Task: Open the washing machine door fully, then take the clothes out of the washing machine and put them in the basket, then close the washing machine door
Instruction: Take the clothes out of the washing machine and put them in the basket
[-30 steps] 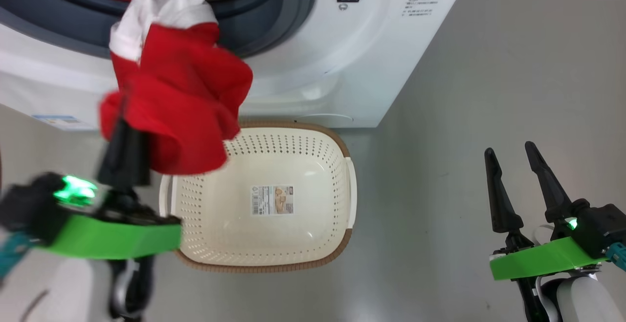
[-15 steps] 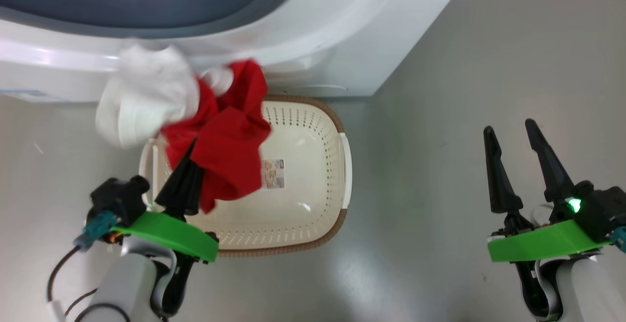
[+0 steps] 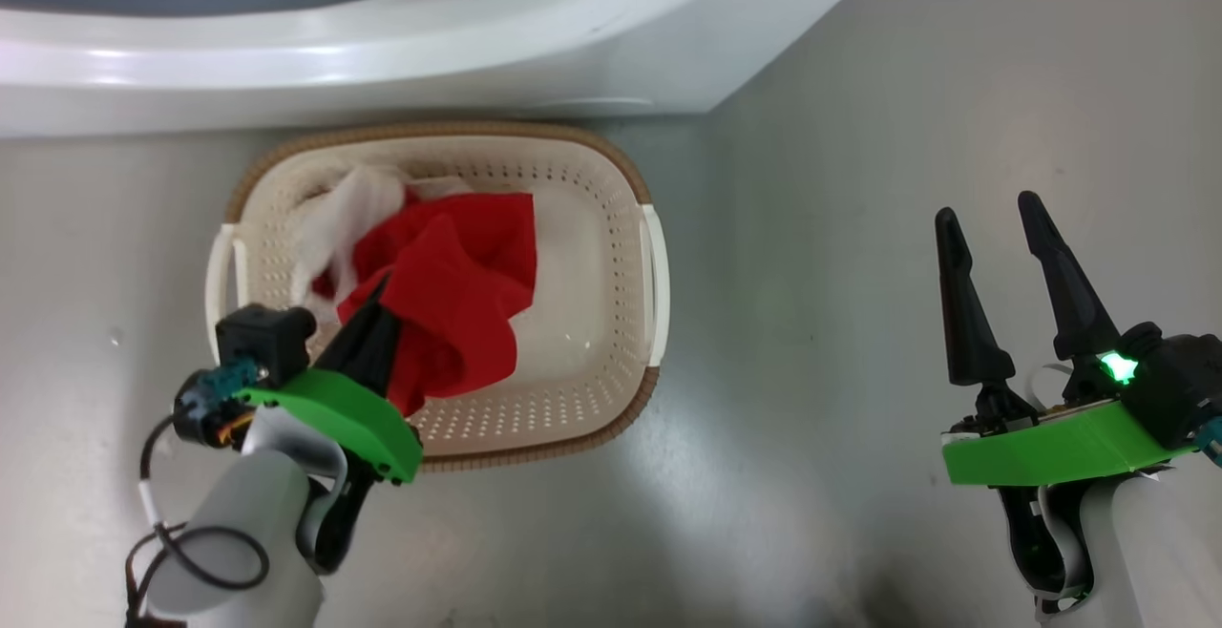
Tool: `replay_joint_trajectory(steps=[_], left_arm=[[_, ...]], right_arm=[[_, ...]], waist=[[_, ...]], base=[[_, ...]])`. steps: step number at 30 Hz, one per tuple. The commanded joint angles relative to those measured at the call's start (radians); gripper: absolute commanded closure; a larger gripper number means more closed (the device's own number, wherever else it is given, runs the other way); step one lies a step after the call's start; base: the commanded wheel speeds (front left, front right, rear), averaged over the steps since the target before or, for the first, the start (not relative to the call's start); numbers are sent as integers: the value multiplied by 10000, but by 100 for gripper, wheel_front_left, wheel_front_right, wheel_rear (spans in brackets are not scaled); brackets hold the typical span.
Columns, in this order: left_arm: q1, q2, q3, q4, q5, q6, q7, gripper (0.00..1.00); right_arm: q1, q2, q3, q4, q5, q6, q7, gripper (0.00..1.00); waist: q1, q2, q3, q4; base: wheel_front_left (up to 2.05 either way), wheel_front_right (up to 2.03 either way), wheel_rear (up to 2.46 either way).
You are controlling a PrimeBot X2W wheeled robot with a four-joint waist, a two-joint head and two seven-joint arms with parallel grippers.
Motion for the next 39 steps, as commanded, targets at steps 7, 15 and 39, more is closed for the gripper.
replay_joint_trajectory(steps=[7, 15, 39], left_arm=[[-813, 485, -198, 906, -328, 11, -53, 100], [-1652, 632, -400, 1896, -617, 11, -53, 100], [-1368, 470, 74, 1458, -969, 11, -53, 0]], right_arm=[[-166, -58, 343, -402, 58, 46, -63, 0], [-365, -58, 421, -542, 73, 46, -63, 0], [-531, -58, 128, -203, -206, 46, -63, 0]], waist=[[0, 0, 858, -211], [0, 0, 1369, -265], [0, 0, 545, 204]], base=[[0, 0, 0], [0, 0, 0], [0, 0, 0]])
